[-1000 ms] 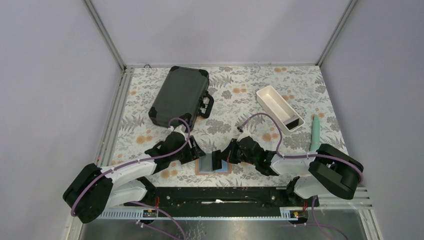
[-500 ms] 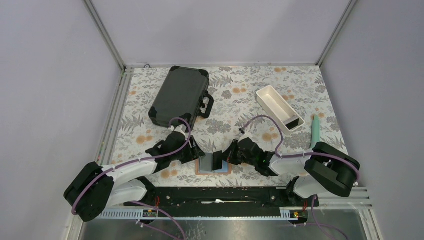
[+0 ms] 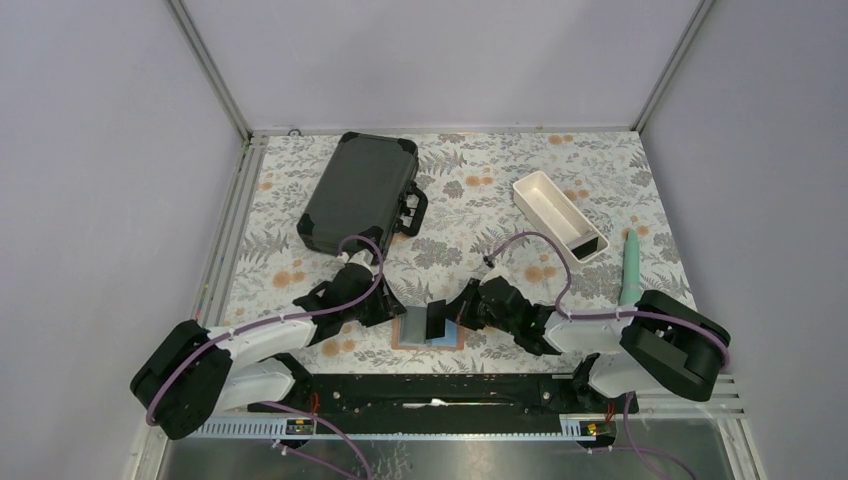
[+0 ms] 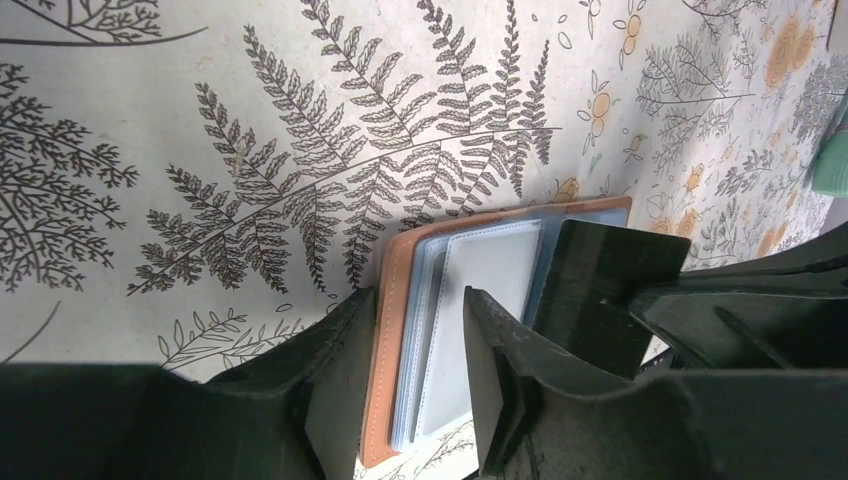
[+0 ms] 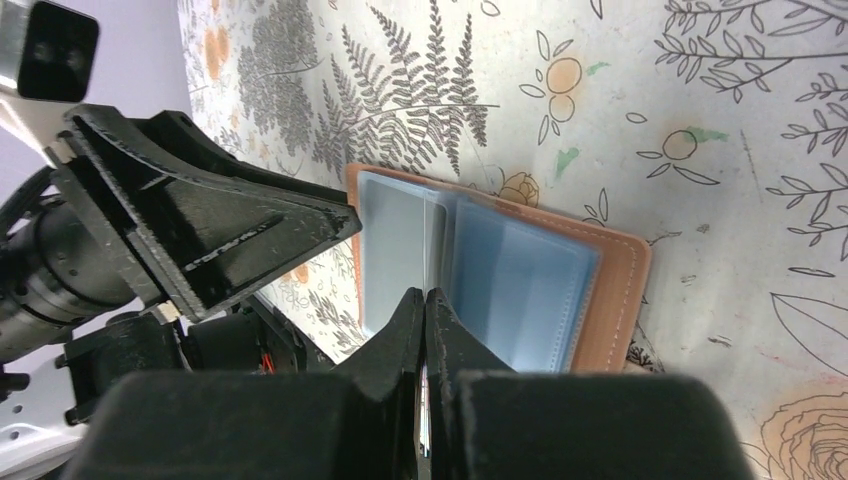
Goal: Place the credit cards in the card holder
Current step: Insert the credit card into the card holder.
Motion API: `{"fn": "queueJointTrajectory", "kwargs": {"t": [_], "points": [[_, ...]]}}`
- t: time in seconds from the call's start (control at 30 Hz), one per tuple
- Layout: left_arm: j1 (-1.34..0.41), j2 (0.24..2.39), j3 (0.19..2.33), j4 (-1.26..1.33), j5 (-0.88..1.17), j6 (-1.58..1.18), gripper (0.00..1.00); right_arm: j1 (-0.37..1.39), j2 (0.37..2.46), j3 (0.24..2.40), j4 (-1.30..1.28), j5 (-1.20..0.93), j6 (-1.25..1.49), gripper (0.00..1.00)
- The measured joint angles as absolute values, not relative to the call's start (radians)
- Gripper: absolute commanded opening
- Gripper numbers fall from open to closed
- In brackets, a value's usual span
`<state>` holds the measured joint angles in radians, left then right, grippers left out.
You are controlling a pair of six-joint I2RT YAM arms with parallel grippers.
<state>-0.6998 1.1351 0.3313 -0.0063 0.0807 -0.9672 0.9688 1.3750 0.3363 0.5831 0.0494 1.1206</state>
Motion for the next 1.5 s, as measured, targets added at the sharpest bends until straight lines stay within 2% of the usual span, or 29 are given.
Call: {"fn": "queueJointTrajectory", "kwargs": {"t": [1.5], "points": [[-0.706, 1.169, 0.334, 0.020, 0.071, -0.966, 0.30, 0.989, 1.418, 0.322, 0.599, 0.073, 1.214, 0.00]]}}
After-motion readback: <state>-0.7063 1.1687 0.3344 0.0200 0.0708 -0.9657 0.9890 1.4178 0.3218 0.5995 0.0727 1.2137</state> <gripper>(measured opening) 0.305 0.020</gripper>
